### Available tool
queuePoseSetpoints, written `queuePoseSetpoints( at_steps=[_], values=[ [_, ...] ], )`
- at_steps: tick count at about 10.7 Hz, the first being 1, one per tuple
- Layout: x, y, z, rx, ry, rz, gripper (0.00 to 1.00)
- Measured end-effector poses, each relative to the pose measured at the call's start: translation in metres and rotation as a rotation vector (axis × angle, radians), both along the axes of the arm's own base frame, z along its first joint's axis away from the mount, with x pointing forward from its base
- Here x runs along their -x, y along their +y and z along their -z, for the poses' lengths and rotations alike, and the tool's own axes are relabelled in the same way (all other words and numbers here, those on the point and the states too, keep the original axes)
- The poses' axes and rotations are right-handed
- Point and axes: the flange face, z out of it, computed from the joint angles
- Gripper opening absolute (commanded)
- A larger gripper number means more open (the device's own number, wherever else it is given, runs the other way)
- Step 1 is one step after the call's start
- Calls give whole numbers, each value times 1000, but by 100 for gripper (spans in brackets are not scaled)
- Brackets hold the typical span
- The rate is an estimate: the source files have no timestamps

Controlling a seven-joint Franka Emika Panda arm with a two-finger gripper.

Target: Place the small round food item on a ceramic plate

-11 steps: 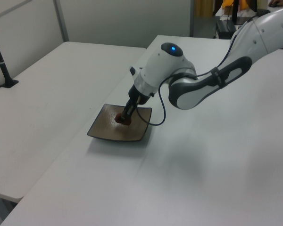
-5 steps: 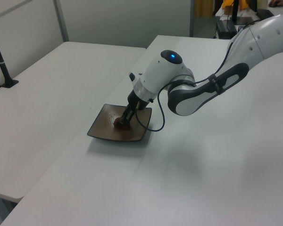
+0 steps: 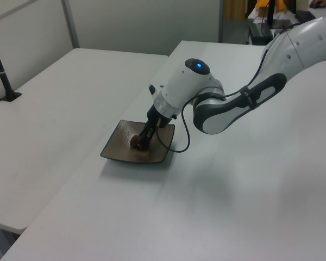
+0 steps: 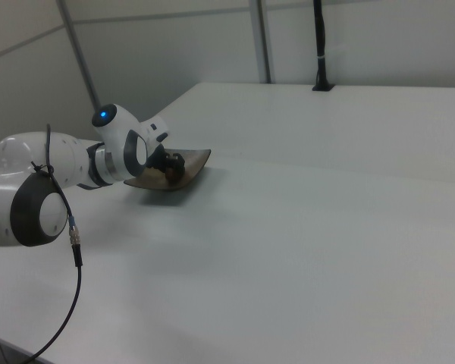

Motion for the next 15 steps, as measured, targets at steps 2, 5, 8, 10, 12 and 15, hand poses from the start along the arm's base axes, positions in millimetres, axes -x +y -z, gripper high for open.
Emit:
queuePoseSetpoints(
  at_steps=[2,5,8,10,12,15],
  values=[
    [0,0,0,0,0,0,100],
    [-1,0,-8,-4,-11,1,100],
    [0,-11,-56,-9,-39,20,100],
    [9,-33,-103,35,29,74,100],
    [29,-66,-162,85,134,146,100],
    [82,-109,-243,61,320,241,100]
  ],
)
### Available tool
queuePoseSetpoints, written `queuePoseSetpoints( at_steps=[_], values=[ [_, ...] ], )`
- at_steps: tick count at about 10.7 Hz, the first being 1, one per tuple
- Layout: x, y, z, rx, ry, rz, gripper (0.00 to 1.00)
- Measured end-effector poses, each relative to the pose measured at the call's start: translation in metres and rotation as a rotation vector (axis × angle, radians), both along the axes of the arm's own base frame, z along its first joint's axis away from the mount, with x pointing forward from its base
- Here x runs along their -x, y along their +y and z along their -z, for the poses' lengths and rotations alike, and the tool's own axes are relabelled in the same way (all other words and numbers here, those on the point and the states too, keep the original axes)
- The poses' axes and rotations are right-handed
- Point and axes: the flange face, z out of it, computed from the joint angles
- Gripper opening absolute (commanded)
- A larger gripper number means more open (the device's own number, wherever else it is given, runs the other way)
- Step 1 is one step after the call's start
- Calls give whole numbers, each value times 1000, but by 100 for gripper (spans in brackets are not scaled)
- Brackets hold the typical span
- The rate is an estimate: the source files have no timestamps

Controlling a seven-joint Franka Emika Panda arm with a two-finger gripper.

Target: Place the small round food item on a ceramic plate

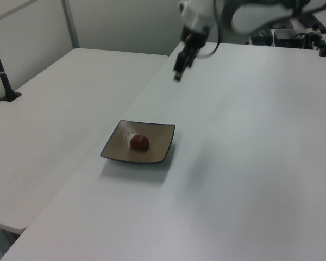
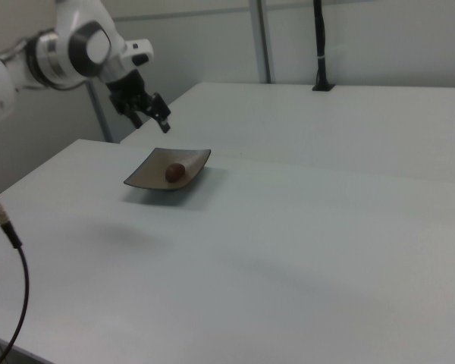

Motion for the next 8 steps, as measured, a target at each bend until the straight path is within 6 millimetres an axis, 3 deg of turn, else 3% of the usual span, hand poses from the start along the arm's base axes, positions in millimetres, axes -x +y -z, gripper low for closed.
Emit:
queuePoseSetpoints(
  at_steps=[2,4,6,8],
  values=[
    [47,-31,-46,-15,131,51,100],
    [96,-50,-79,-39,247,73,100],
    [133,-58,-92,-46,324,71,100],
    [152,-59,-88,-67,355,55,100]
  ],
)
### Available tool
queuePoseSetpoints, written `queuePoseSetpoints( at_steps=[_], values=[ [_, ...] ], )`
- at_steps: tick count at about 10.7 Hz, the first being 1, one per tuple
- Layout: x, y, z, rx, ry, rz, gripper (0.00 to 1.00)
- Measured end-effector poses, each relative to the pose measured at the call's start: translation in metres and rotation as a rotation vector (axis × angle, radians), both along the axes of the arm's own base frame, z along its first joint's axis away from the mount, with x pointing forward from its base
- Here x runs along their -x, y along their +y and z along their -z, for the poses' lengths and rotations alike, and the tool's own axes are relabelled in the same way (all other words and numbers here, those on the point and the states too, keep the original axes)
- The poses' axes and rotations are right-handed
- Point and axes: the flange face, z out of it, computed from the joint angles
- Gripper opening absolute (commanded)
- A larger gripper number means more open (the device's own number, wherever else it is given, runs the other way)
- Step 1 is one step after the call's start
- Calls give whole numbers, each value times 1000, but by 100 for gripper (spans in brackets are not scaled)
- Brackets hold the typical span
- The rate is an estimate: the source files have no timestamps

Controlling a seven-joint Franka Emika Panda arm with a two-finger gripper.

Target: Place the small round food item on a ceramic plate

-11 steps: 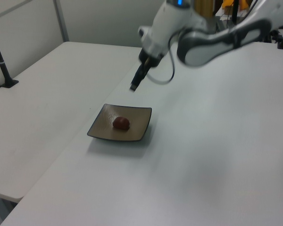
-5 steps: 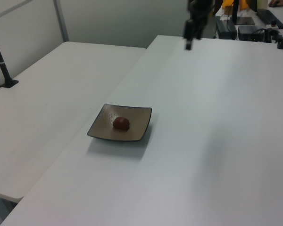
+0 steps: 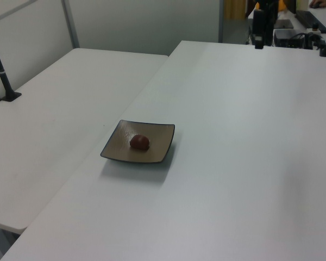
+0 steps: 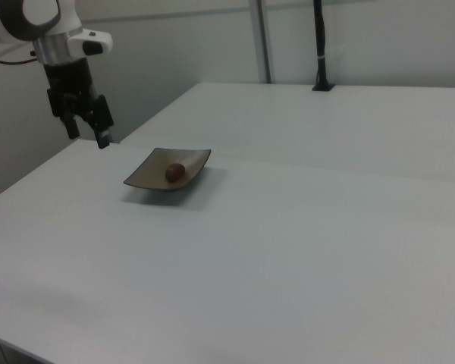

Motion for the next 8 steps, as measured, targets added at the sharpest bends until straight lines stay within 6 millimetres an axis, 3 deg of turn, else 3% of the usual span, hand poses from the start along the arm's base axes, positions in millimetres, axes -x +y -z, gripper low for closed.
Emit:
queuePoseSetpoints(
  at_steps=[3,8],
  values=[
    [-1,1,11,-19,-1,-93,100],
    [-15,-2,11,-57,-91,-157,100]
  ],
)
